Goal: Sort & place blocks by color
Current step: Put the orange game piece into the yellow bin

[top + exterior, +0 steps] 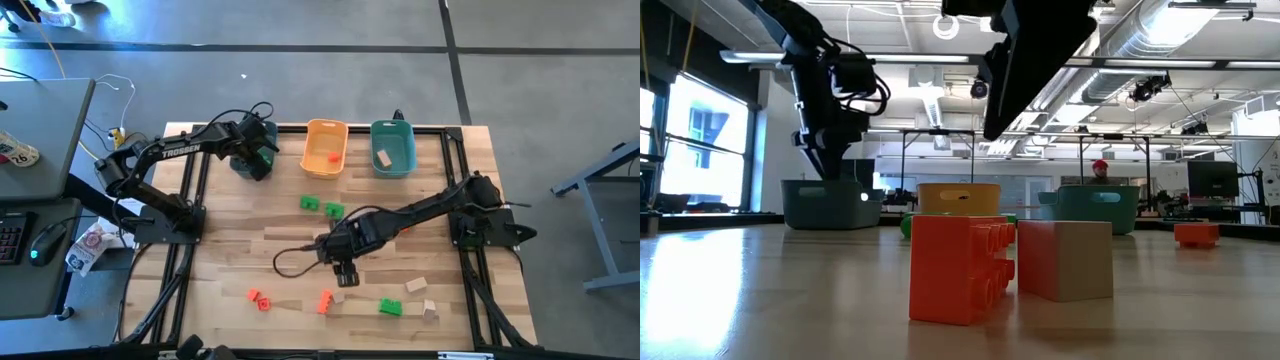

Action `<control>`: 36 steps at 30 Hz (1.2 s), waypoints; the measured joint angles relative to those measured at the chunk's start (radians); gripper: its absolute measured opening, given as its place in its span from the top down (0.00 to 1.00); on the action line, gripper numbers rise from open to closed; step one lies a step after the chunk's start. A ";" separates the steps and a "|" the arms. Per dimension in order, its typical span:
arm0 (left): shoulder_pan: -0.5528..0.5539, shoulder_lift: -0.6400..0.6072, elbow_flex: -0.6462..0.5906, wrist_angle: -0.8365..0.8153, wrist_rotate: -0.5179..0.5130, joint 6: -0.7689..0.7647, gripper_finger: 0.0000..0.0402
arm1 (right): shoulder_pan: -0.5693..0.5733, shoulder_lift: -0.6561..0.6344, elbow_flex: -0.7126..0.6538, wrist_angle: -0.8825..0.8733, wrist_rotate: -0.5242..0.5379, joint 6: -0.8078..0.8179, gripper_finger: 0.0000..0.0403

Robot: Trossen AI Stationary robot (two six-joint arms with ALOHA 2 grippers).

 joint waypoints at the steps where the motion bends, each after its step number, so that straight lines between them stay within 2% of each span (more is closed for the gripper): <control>1: 0.000 0.000 0.007 -0.018 0.004 -0.002 0.65 | 0.005 0.000 -0.008 0.021 -0.019 -0.013 0.44; 7: 0.000 0.000 0.075 -0.130 0.043 -0.026 0.64 | 0.030 0.000 -0.026 0.107 -0.120 -0.116 0.44; 13: -0.037 -0.012 0.117 -0.200 0.132 -0.044 0.64 | 0.063 0.000 -0.027 0.179 -0.150 -0.238 0.44; 20: -0.158 -0.083 0.119 -0.203 0.205 -0.091 0.65 | 0.101 0.000 -0.027 0.292 -0.162 -0.329 0.44; 29: -0.374 -0.211 0.094 -0.255 0.204 -0.219 0.64 | 0.120 0.031 -0.027 0.316 -0.165 -0.342 0.44; 36: -0.519 -0.313 0.030 -0.254 0.152 -0.344 0.64 | 0.121 0.074 -0.027 0.318 -0.170 -0.356 0.44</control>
